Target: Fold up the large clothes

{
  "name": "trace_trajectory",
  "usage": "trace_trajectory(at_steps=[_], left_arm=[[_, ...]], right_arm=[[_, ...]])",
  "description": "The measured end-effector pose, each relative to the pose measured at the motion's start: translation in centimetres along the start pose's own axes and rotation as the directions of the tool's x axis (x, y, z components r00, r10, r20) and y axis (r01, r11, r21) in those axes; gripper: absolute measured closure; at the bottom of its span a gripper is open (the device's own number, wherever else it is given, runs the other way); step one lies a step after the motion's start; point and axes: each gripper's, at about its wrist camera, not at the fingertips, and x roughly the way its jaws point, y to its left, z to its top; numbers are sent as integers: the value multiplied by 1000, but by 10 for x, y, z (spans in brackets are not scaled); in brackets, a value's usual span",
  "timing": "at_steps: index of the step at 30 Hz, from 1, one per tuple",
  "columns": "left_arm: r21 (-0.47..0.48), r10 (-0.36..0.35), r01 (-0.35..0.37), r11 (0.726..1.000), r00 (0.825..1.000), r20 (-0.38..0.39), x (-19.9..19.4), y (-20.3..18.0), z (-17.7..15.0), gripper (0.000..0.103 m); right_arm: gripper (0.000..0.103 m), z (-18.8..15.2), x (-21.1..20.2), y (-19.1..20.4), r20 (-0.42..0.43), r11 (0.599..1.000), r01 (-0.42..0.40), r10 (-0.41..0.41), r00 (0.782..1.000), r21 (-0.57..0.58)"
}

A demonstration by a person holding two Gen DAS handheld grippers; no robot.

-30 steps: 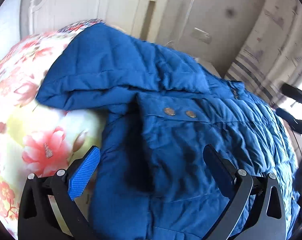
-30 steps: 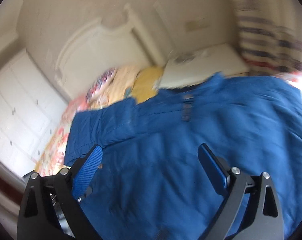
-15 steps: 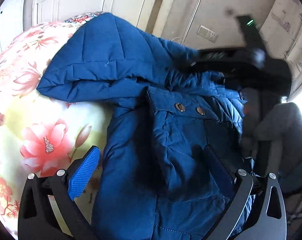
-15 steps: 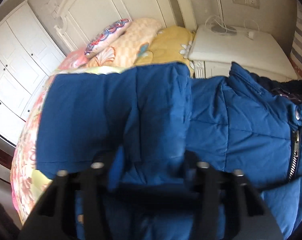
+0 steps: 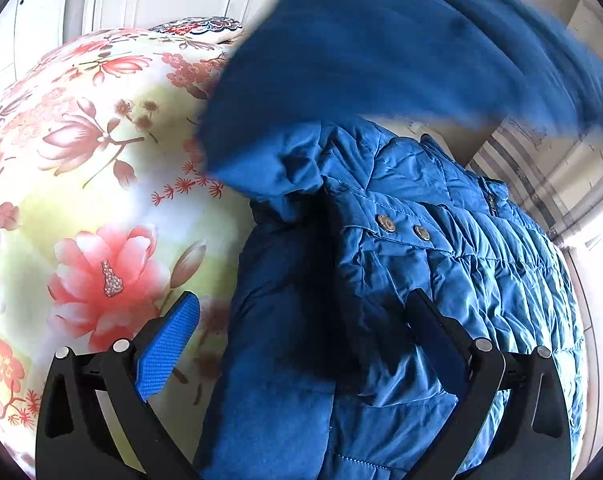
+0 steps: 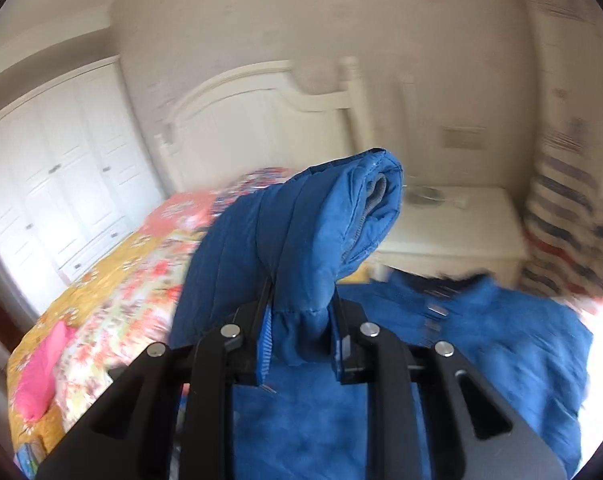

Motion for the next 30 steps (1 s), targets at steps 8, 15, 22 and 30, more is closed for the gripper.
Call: trace_trajectory(at_steps=[8,15,22,30], left_arm=[[8,6,-6,1000,1000,-6,0,-1,0,4],[8,4,-4,1000,1000,-5,0,-1,0,4],[8,4,-4,1000,1000,-5,0,1,-1,4],[11,5,-5,1000,1000,-6,0,0,-1,4]], right_arm=[[80,-117,24,-165,-183,933,135,-76,980,333],[80,-116,14,-148,-118,953,146,-118,986,267],[74,-115,8,-141,-151,958,185,-154,976,217],[44,-110,-25,-142,-31,913,290,-293,956,287]])
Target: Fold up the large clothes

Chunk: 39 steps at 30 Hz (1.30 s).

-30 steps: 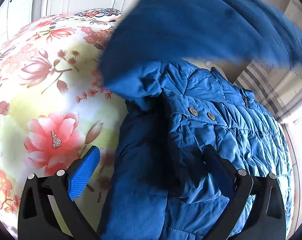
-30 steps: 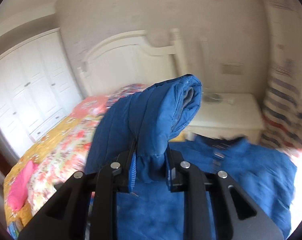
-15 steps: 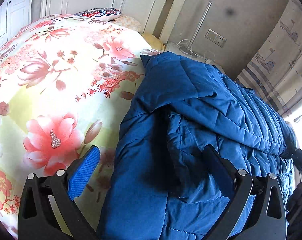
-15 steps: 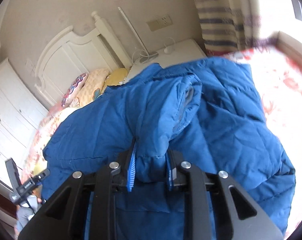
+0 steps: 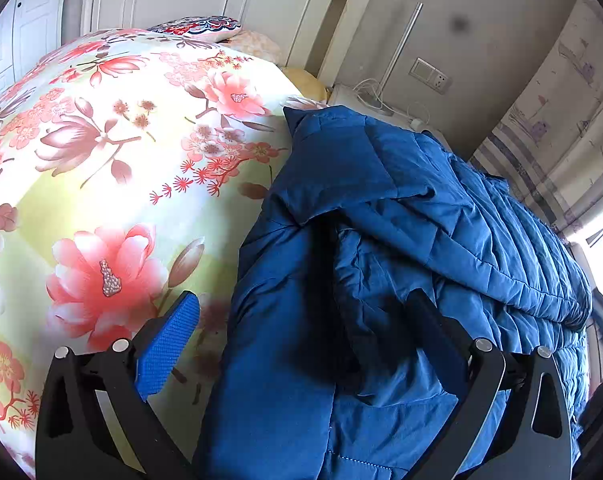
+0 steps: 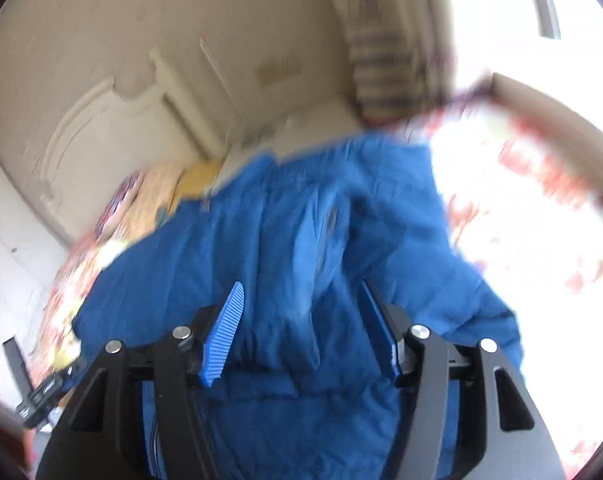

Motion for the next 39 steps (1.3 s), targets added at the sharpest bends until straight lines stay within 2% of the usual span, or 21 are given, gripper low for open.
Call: trace_trajectory(at_steps=[3,6,8,9,11,13,14,15,17,19,22,23,25,26,28,32,35,37,39], left_arm=[[-1,-1,1,1000,1000,0,0,0,0,4],[0,0,0,1000,1000,0,0,-1,0,4],[-8,2,-1,1000,1000,6,-1,1,0,4],[-14,5,-5,1000,1000,11,-2,2,0,4],[-20,16,-15,1000,998,54,-11,2,0,4],[2,37,-38,999,991,130,-27,-5,5,4],[22,14,-18,1000,984,175,-40,-13,13,4],[36,-13,6,999,982,189,-46,-20,19,4],[89,-75,60,994,981,181,-56,-43,41,4],[130,-81,59,990,982,172,-54,-61,55,4],[161,-70,59,985,995,65,-18,-81,72,4],[156,-51,50,986,999,6,4,-83,72,4],[159,-12,19,987,999,-43,33,-82,63,4],[183,12,-4,983,999,-45,44,-83,57,4],[292,50,-57,955,998,33,50,-90,38,4],[290,50,-58,955,998,35,48,-89,36,4],[292,55,-64,954,998,39,47,-88,35,4],[289,54,-63,955,998,40,47,-88,36,4],[289,54,-64,955,998,42,46,-90,37,4]], right_arm=[[44,5,-3,39,56,986,23,-14,998,-164],[43,5,20,71,3,953,36,-36,999,-302],[40,-3,44,74,-72,931,85,-118,990,-354],[40,-10,61,68,-129,928,106,-161,978,-359],[38,-19,66,62,-105,929,87,-133,986,-359],[38,-22,66,60,-99,930,85,-129,987,-358],[38,-22,67,61,-101,928,86,-131,986,-361],[38,-22,67,60,-105,930,81,-126,986,-358],[37,-23,67,60,-109,935,72,-116,987,-346],[37,-24,66,58,-108,938,65,-108,988,-340],[37,-23,67,55,-111,943,51,-92,990,-328],[37,-23,66,53,-112,946,42,-82,990,-320],[35,-22,66,51,-115,952,19,-56,992,-304],[34,-22,65,49,-118,956,-1,-35,992,-295],[33,-20,62,44,-121,963,-38,5,993,-266],[34,-13,49,31,-96,982,-79,63,993,-173],[34,0,34,29,-34,990,-94,91,995,-107],[34,10,32,41,-9,986,-83,83,997,-143],[33,17,42,56,-21,975,-47,44,999,-217]])
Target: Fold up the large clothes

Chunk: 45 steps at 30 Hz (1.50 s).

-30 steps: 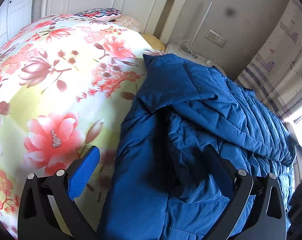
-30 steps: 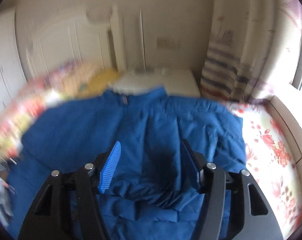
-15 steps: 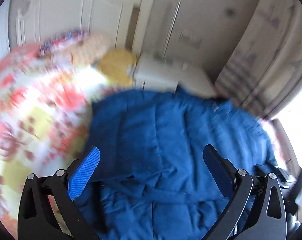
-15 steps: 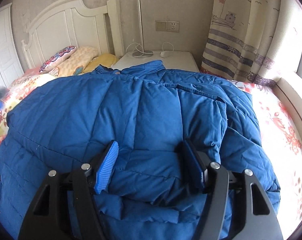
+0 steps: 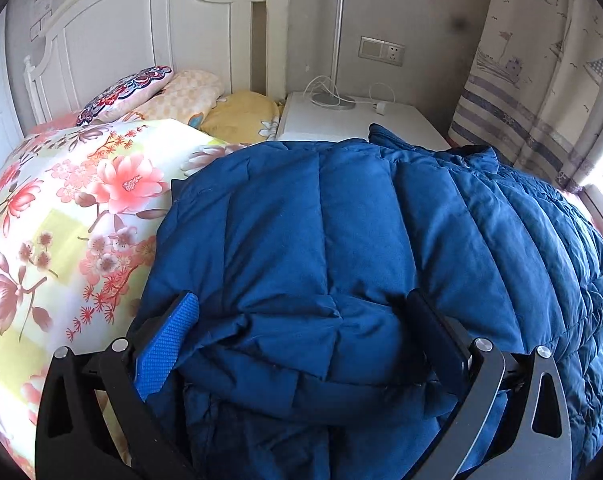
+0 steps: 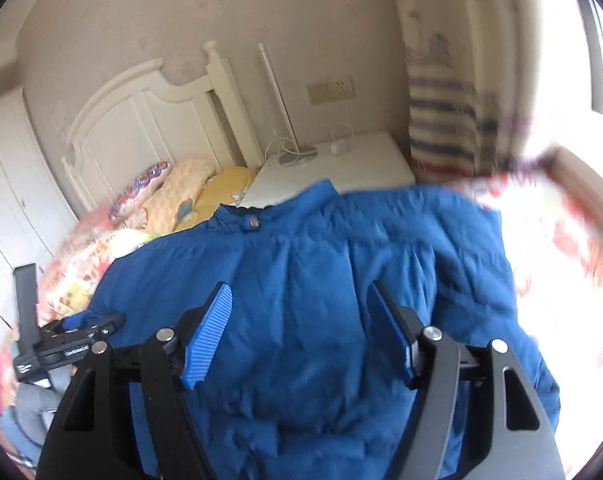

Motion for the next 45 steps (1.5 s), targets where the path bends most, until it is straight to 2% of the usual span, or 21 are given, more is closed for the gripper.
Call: trace_trajectory(at_steps=[2,3,4,7,9,11,13,14,15,17,20,23,25,27,31,34,35,42,45], left_arm=[[-5,-6,6,1000,1000,3,0,1,0,4],[-9,-11,11,1000,1000,4,0,2,1,4],[-12,-17,17,1000,1000,6,-1,3,1,4],[-21,-29,30,999,1000,10,-1,5,1,4],[-23,-33,33,999,999,10,-1,6,1,4],[-24,-33,33,999,999,9,-1,6,2,4],[-23,-34,34,999,999,10,-1,6,2,4],[-23,-34,34,999,999,10,-1,6,1,4],[-22,-32,33,999,999,9,-1,6,1,4],[-21,-32,32,999,999,10,-1,6,1,4],[-19,-30,30,999,999,10,-1,7,2,4],[-19,-29,29,999,1000,11,-3,7,2,4],[-17,-28,29,999,1000,10,-3,7,2,4],[-14,-24,25,1000,1000,8,-3,6,2,4],[-14,-24,24,1000,1000,7,-4,6,2,4],[-13,-25,25,1000,1000,8,-3,6,2,4],[-13,-25,25,1000,1000,8,-3,6,2,4],[-16,-26,26,1000,1000,7,-3,5,2,4],[-11,-28,28,1000,1000,-1,-3,5,2,4]], right_arm=[[33,3,26,10,-78,995,65,-70,994,-73],[33,-2,47,8,-145,987,125,-139,980,-100],[30,-7,57,6,-164,987,124,-140,976,-105],[29,-13,61,9,-152,983,130,-149,977,-130],[32,-10,53,7,-150,987,129,-143,978,-101],[33,-7,30,4,-76,984,169,-172,982,-48],[31,-9,17,1,-15,974,223,-224,975,-43],[27,-11,21,-3,-28,969,242,-244,969,-48],[26,-19,36,-11,-96,971,234,-238,967,-56],[24,-21,44,-23,-142,982,186,-186,972,-16],[24,-24,43,-22,-135,982,191,-191,972,-16],[26,-22,22,-15,-37,965,263,-263,964,-5],[26,-18,-1,-3,55,972,233,-233,971,8],[25,-13,-5,11,63,981,191,-189,980,-35],[25,-16,11,49,18,975,122,-121,993,-183],[21,-32,56,59,-125,961,113,-149,981,-253],[20,-33,60,60,-125,958,114,-151,981,-263],[16,-29,62,52,-141,972,67,-101,985,-227],[14,-29,50,48,-175,979,33,-70,982,-203]])
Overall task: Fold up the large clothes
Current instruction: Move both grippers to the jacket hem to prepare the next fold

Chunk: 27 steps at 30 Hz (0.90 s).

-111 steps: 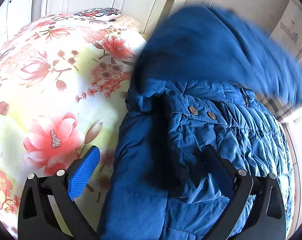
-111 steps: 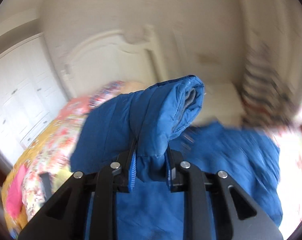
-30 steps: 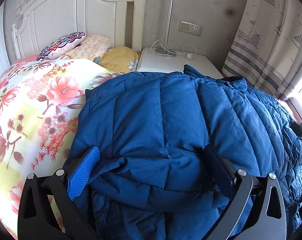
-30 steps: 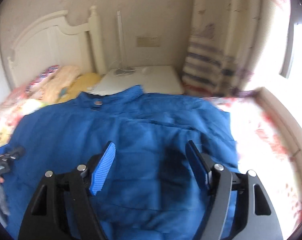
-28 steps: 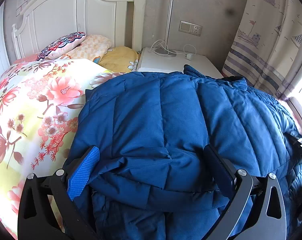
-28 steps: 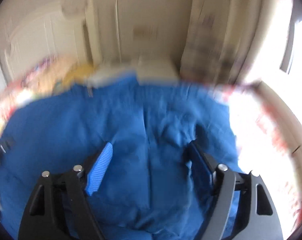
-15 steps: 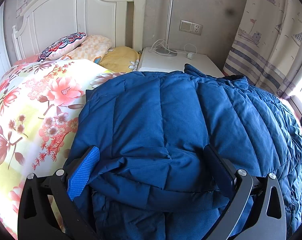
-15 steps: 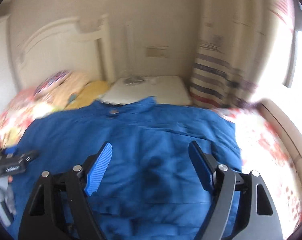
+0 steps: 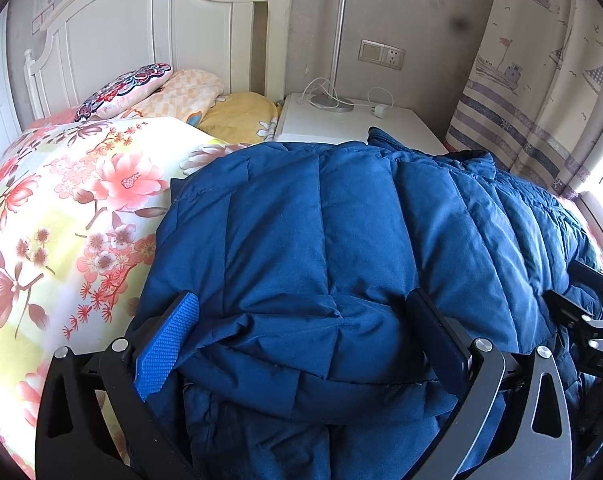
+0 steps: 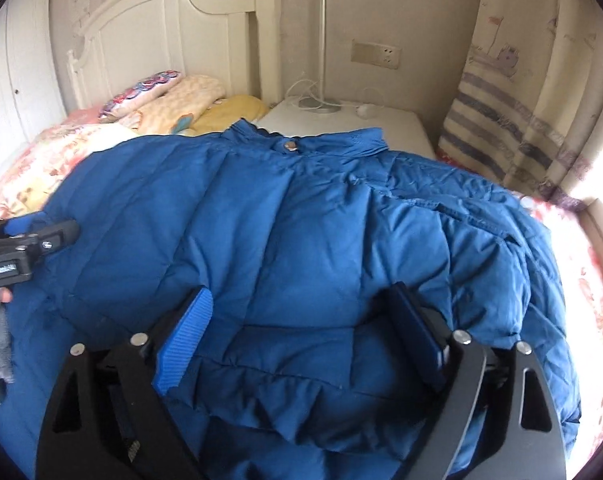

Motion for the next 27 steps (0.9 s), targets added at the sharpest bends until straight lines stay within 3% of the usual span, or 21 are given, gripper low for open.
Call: trace_trajectory(at_steps=[2,3,6,8,11,12,13,15,18,20,22,23,24,25,27], left_arm=[[28,21,-21,999,1000,0,-8,-1,0,4],[17,19,-19,1000,999,43,-27,0,-4,4],[-25,-89,93,995,990,112,-64,-2,-19,4],[19,-103,102,995,992,70,-67,-21,-34,4],[166,-4,13,986,999,-50,-43,-56,-58,4],[228,62,-46,973,996,-67,-34,-66,-66,4],[234,75,-62,970,996,-49,-37,-69,-67,4],[181,83,-68,981,994,-74,-46,-62,-65,4],[108,47,-44,993,999,-17,-80,-49,-70,4],[105,42,-42,994,999,2,-95,-46,-80,4],[152,112,-103,983,992,-49,-89,-44,-97,4],[174,149,-131,976,985,-92,-78,-41,-104,4],[141,116,-97,985,984,-138,-69,-32,-112,4],[101,93,-80,992,986,-137,-73,-25,-112,4],[35,120,-116,993,984,-128,-88,-9,-112,4]], right_arm=[[14,-4,-25,-1,15,999,2,-2,1000,43],[14,-7,-39,-2,41,998,-13,10,999,64],[14,-22,-73,4,88,998,-19,14,996,55],[14,-35,-70,9,28,1000,7,-7,1000,23],[11,-62,-38,12,-142,998,57,-58,988,-11],[11,-66,-43,13,-110,998,58,-59,992,-12],[11,-67,-46,13,-122,998,58,-58,991,-2],[11,-69,-57,8,-141,998,51,-46,989,38],[11,-79,-89,2,-69,998,35,-32,997,49],[9,-95,-94,-4,-85,998,58,-54,995,39],[8,-113,-82,-10,-158,997,69,-63,985,38],[9,-116,-86,-13,-132,997,51,-43,990,57],[9,-117,-91,-14,-140,996,62,-52,989,68],[9,-119,-95,-13,-149,995,73,-62,987,65],[9,-123,-109,-12,-131,997,56,-48,990,60]])
